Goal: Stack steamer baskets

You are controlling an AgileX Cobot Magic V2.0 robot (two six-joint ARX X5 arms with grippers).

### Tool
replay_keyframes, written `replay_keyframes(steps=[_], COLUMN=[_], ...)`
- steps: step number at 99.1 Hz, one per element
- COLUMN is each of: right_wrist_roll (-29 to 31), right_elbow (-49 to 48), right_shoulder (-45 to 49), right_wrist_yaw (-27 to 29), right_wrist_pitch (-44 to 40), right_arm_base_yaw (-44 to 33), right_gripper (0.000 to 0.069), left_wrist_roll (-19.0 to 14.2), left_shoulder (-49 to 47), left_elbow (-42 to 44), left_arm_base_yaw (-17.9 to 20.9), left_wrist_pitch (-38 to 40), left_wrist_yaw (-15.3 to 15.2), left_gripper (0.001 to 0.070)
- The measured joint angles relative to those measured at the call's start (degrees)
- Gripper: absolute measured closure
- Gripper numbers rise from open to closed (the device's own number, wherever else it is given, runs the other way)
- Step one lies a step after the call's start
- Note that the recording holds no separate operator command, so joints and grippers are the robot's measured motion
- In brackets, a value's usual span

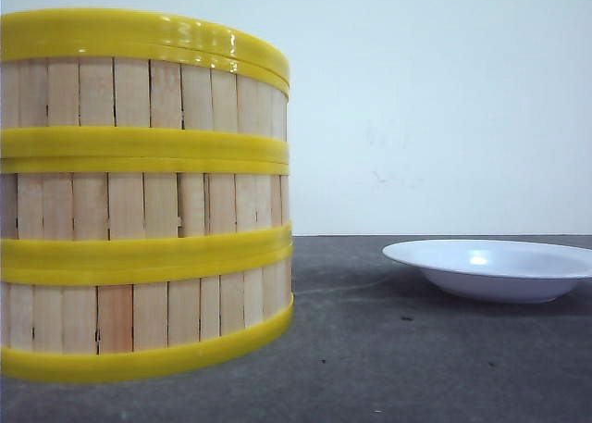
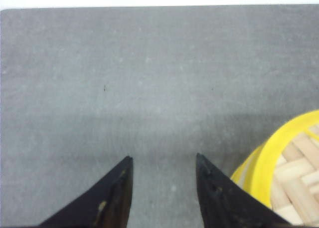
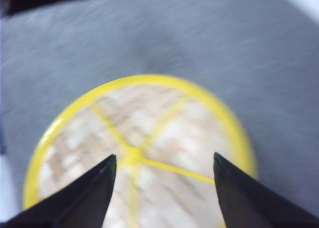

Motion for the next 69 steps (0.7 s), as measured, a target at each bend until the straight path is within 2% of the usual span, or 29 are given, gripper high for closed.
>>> replay_keyframes(steps=[15, 27, 49, 69], right_wrist_roll=[0.0, 0.0, 0.9, 2.8], right_elbow=[-0.1, -4.6, -22.0, -39.5], right_shoulder=[-4.7, -8.7, -20.4, -33.4], right_wrist_yaw=[0.3, 0.3, 2.8, 2.9], right_wrist_pitch=[-5.2, -5.2, -1.0, 0.7], right_arm_base_yaw=[-6.3, -10.5, -19.5, -30.0], right_gripper=[0.0314, 0.0314, 0.0314, 0.0314], left_wrist_roll=[0.0, 0.0, -0.4, -1.8], left_shoulder=[0.0, -0.4, -5.7, -12.3], left_elbow=[0.0, 0.0, -1.6, -8.6], left_arm_base_yaw=[-0.1, -0.5, -2.0, -3.4], left_wrist_pitch=[-1.2, -2.2, -3.2, -3.2], left_wrist_yaw=[1.2, 3.0, 3.4, 7.2], left_gripper=[0.0481, 0.0481, 0.0481, 0.0481])
